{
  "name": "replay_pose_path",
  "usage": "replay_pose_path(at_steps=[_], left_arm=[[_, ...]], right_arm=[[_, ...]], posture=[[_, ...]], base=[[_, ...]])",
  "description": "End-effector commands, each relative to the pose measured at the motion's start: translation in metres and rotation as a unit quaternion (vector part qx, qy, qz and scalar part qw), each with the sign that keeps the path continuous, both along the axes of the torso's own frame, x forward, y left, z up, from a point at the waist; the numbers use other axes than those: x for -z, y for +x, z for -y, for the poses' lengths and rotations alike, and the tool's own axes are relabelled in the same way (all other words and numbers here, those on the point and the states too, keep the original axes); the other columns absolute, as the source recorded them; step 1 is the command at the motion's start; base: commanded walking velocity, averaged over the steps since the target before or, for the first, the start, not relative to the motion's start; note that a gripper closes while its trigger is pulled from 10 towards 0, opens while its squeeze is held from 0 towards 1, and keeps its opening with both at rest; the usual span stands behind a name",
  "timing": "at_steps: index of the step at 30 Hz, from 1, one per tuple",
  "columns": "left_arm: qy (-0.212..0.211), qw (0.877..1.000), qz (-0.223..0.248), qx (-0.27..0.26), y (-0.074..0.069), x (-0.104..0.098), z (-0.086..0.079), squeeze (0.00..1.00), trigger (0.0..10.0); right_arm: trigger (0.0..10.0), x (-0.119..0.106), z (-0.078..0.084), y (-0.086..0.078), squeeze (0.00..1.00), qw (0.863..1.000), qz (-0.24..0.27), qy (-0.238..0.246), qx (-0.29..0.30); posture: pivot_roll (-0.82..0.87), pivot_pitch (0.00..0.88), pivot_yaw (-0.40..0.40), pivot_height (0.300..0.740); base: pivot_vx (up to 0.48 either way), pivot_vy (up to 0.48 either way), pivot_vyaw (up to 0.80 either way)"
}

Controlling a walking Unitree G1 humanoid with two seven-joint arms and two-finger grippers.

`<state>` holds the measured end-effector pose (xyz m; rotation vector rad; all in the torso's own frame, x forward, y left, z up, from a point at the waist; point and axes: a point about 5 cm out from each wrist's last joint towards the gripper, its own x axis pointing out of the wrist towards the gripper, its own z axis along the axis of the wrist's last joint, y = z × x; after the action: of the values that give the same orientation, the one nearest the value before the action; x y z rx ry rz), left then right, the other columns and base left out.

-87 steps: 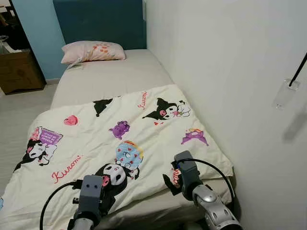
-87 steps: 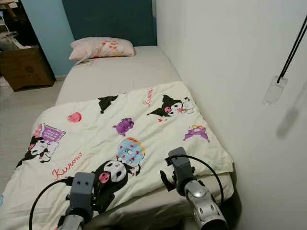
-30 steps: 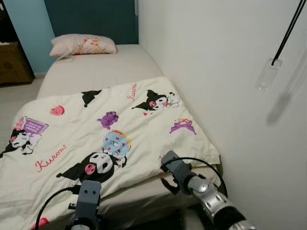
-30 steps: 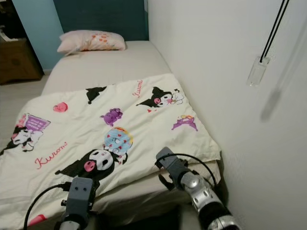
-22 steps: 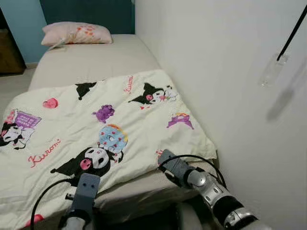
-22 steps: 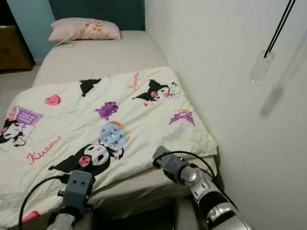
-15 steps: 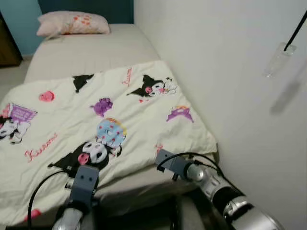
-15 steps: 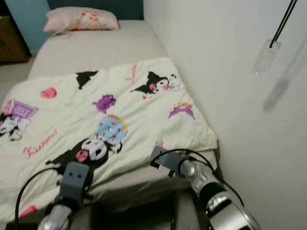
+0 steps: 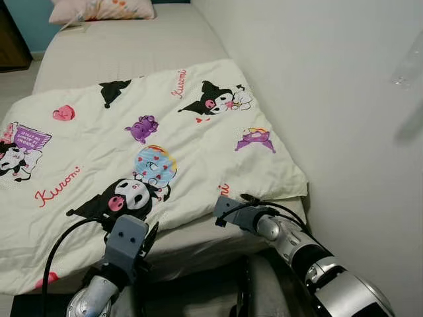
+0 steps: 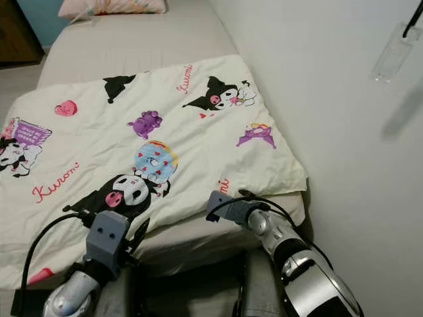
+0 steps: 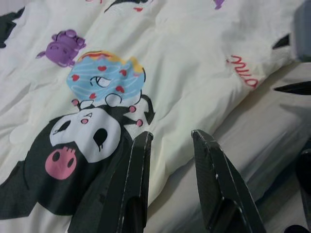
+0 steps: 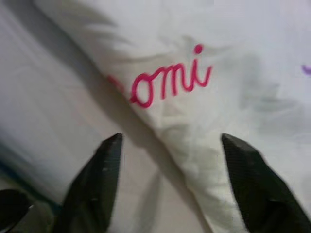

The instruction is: Clean up the room

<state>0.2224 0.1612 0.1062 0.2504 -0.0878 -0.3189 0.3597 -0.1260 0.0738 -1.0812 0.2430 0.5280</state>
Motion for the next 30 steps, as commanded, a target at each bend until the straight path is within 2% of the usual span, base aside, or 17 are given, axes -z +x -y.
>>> replay_pose_path(at_steps=[1, 2, 4, 5, 8, 9, 14, 17, 20, 30], left_arm=[[0.006, 1.0, -0.014, 0.008, -0.004, 0.002, -0.003, 0.0, 10.0], [0.006, 1.0, -0.014, 0.008, -0.004, 0.002, -0.003, 0.0, 10.0], [0.013, 1.0, -0.01, 0.024, -0.009, -0.005, -0.001, 0.0, 10.0], [0.013, 1.0, -0.01, 0.024, -0.009, -0.005, -0.001, 0.0, 10.0], [0.011, 1.0, 0.001, 0.022, -0.01, -0.014, -0.002, 0.0, 10.0], [0.006, 1.0, 0.005, 0.02, -0.01, -0.018, -0.003, 0.0, 10.0], [-0.002, 1.0, 0.006, 0.024, -0.014, -0.026, -0.002, 0.0, 10.0], [-0.001, 0.999, 0.005, 0.033, -0.022, -0.031, -0.002, 0.0, 10.0], [0.003, 0.999, 0.004, 0.033, -0.027, -0.036, -0.004, 0.0, 10.0], [0.015, 0.999, -0.006, 0.037, -0.038, -0.042, -0.006, 0.0, 10.0]], right_arm=[[10.0, 0.004, 0.0, -0.002, 1.0, 1.0, -0.002, -0.012, -0.007], [10.0, 0.004, 0.0, -0.002, 1.0, 1.0, -0.002, -0.012, -0.007], [10.0, 0.005, 0.0, -0.003, 1.0, 0.998, 0.017, -0.058, -0.03], [10.0, 0.005, 0.0, -0.003, 1.0, 0.998, 0.017, -0.058, -0.03], [10.0, 0.002, 0.0, 0.0, 1.0, 0.992, 0.054, -0.102, -0.044], [10.0, -0.002, -0.001, 0.002, 0.0, 0.989, 0.076, -0.121, -0.048], [10.0, -0.008, -0.001, 0.006, 0.0, 0.979, 0.118, -0.158, -0.054], [10.0, -0.013, -0.001, 0.009, 0.0, 0.967, 0.157, -0.192, -0.057], [10.0, -0.016, 0.002, 0.011, 0.0, 0.96, 0.172, -0.212, -0.057], [10.0, -0.012, 0.014, 0.01, 0.0, 0.956, 0.144, -0.248, -0.059]], posture=[[0.06, 0.312, -0.047, 0.576], [0.06, 0.312, -0.047, 0.576], [0.08, 0.321, -0.038, 0.576], [0.08, 0.321, -0.038, 0.576], [0.09, 0.326, -0.033, 0.576], [0.09, 0.33, -0.03, 0.576], [0.12, 0.34, -0.024, 0.576], [0.15, 0.345, -0.02, 0.576], [0.16, 0.347, -0.022, 0.576], [0.17, 0.373, -0.021, 0.576]], base=[[0.0, 0.0, 0.0], [0.0, 0.0, 0.0], [0.0, 0.0, 0.0], [0.0, 0.0, 0.0], [0.0, 0.0, 0.0], [0.0, 0.0, 0.0], [0.0, 0.0, 0.0], [0.0, 0.0, 0.0], [0.0, 0.0, 0.0], [0.0, 0.0, 0.0]])
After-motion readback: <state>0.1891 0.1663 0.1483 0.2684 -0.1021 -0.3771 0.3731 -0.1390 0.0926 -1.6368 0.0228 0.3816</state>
